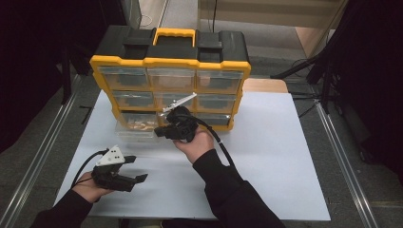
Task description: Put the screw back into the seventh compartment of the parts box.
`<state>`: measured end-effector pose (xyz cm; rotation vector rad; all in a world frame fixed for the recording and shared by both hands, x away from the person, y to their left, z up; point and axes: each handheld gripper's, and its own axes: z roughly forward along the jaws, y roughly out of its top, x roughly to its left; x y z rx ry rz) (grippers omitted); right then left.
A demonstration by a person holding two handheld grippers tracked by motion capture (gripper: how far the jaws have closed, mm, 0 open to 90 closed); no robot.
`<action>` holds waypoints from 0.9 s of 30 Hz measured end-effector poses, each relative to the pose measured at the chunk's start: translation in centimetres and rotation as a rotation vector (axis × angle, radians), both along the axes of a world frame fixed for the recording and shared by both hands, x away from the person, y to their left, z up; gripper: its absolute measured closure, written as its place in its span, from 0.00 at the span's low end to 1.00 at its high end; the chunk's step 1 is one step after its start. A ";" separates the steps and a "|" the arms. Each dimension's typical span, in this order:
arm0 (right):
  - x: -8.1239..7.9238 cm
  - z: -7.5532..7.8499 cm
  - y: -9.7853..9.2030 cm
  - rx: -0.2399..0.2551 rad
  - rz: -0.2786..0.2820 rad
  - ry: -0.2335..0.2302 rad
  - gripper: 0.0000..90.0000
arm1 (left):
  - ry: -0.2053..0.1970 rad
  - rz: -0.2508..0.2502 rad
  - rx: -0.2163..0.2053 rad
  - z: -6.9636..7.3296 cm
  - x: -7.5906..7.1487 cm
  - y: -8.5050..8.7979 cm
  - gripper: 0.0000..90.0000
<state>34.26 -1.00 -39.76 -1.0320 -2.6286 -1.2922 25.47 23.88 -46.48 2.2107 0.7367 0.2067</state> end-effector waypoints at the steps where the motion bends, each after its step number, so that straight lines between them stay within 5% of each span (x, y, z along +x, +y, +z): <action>1: 0.0 0.1 0.0 -0.001 -0.002 0.001 0.99 | 0.000 0.000 0.001 0.0 0.0 0.0 0.23; 27: 1.2 0.9 1.8 0.002 -0.025 -0.014 0.99 | 0.002 0.000 0.000 0.0 0.0 0.1 0.23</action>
